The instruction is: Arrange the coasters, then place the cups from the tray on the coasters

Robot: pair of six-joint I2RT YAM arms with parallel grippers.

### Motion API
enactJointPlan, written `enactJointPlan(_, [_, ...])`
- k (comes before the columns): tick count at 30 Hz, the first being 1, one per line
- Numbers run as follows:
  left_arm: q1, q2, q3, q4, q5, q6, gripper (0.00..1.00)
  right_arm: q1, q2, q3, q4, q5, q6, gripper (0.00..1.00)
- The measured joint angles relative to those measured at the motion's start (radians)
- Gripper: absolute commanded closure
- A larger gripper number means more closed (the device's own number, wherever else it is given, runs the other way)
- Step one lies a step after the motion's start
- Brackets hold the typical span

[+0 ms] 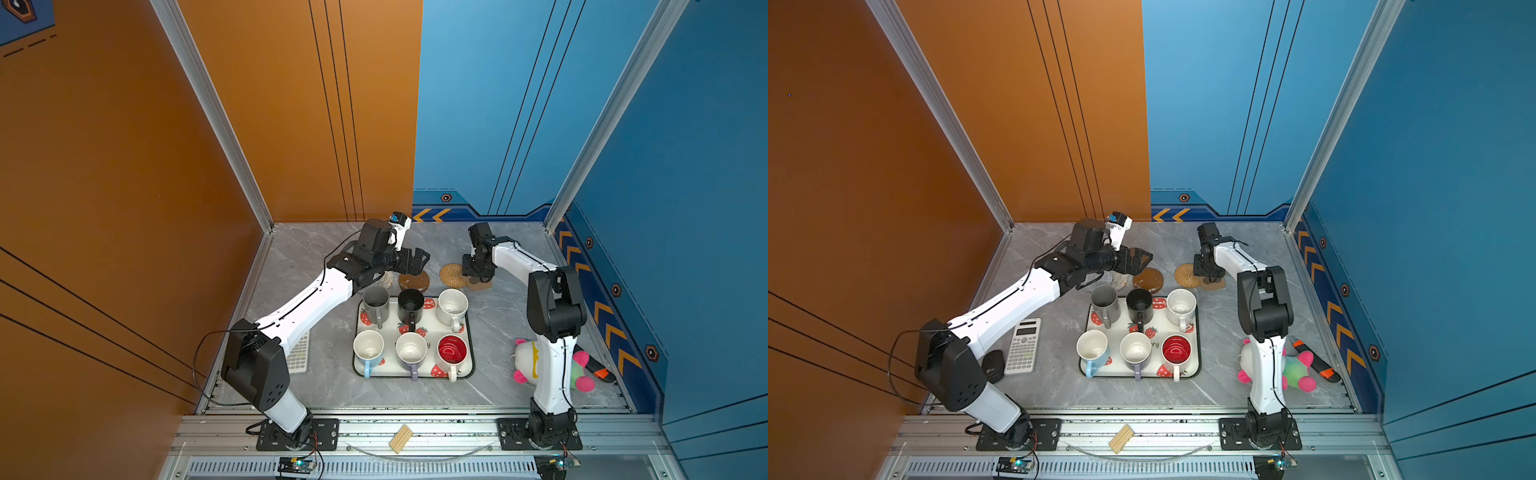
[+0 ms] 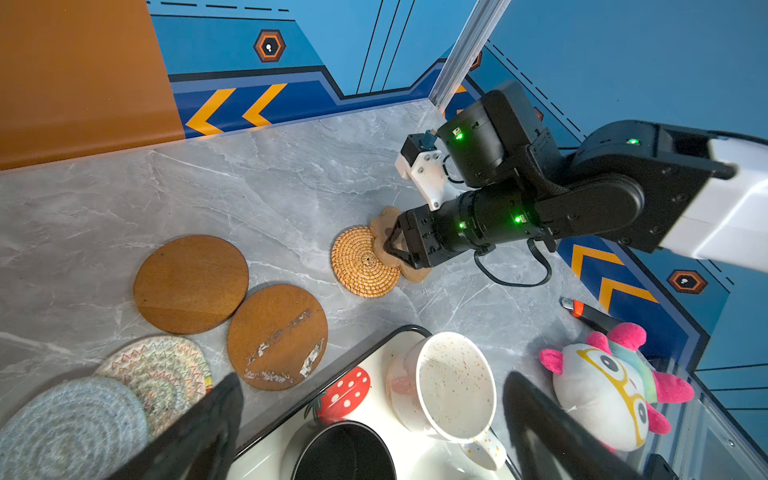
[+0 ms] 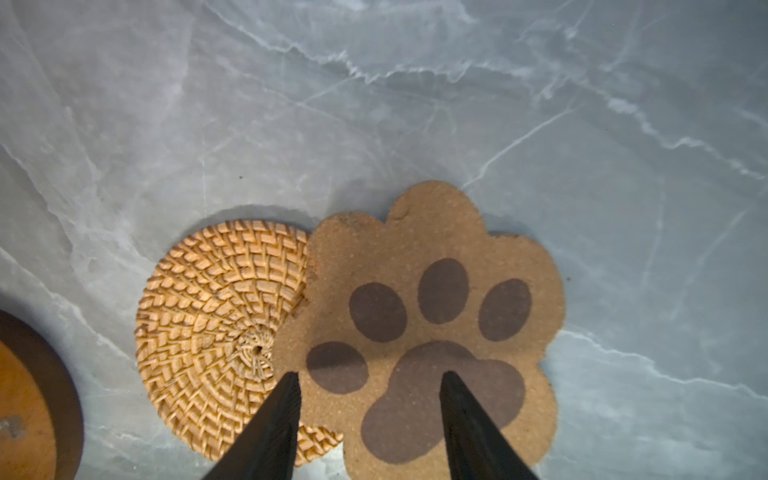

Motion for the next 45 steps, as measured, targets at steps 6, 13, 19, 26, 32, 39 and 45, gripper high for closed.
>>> enactJointPlan(6, [-0.013,0.002,0.006,-0.005,0.000,0.000,0.02,-0.011,-0.036,-0.041,0.016,-0.018,0.003,0.53])
enactJointPlan(13, [-0.020,0.003,0.016,-0.007,-0.001,0.000,0.02,-0.008,-0.106,-0.134,0.065,-0.051,0.013,0.30])
enactJointPlan(19, [-0.030,0.016,0.039,-0.015,-0.001,0.000,0.02,0.018,-0.109,-0.140,0.096,-0.060,0.014,0.26])
enactJointPlan(26, [-0.039,0.021,0.064,-0.030,-0.002,0.000,0.02,0.045,-0.069,-0.138,0.112,-0.050,0.021,0.22])
enactJointPlan(32, [-0.043,0.021,0.066,-0.034,-0.003,0.000,0.02,0.042,-0.043,-0.134,0.126,-0.023,0.033,0.25])
enactJointPlan(39, [-0.044,0.022,0.074,-0.037,-0.004,0.000,0.02,0.024,-0.043,-0.134,0.135,-0.019,0.041,0.33])
enactJointPlan(45, [-0.046,0.028,0.079,-0.037,-0.004,0.000,0.02,0.005,-0.041,-0.137,0.163,-0.048,0.048,0.33])
